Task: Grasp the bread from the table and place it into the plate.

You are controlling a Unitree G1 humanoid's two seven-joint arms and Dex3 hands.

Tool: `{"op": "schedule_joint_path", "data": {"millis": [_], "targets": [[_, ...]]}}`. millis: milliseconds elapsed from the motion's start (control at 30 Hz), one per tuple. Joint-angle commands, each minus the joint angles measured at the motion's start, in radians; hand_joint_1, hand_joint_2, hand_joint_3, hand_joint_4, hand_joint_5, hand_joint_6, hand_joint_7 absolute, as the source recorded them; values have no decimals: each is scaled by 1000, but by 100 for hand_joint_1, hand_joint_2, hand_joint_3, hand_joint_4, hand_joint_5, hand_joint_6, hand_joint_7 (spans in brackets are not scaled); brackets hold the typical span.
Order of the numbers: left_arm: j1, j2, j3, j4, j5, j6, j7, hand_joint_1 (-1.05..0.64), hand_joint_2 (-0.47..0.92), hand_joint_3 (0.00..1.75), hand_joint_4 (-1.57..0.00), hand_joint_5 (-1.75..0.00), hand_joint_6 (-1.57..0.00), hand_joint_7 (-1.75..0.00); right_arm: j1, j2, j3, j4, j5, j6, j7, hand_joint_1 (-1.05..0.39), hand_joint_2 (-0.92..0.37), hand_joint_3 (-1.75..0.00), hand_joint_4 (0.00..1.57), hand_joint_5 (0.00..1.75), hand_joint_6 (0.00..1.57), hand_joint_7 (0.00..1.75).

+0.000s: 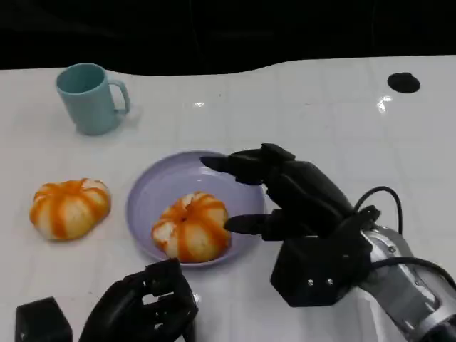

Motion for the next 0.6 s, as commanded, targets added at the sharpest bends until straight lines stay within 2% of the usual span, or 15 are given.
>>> {"op": "schedule_joint_path", "data": {"millis": [33,300,433,500,600], "targets": [[3,14,9,1,2,-4,2,-60,66,69,-79,-175,-74,-147,44,-49,-24,-32,-7,-61,-45,-44,-92,-8,14,67,50,6],[-5,12,9,8,1,-5,-2,-61,67,69,-78,-175,-74,-147,103,-103,-66,-47,-63,-156,-178,-29,-91,-5,36,72,68,14],[-7,12,9,10,-1,-3,-2,-60,67,68,-78,-175,-74,-147,132,-120,-96,-47,-54,-185,-218,-22,-92,-5,48,79,76,19],[-10,9,9,13,-4,-1,-3,-60,67,67,-78,-175,-74,-147,148,-128,-119,-39,-50,-207,-248,-16,-92,-5,59,96,84,27],[-14,7,10,20,-6,0,-3,-60,67,66,-79,-175,-74,-146,169,-142,-143,-34,-52,-231,-279,-11,-91,-5,72,113,95,37]]}}
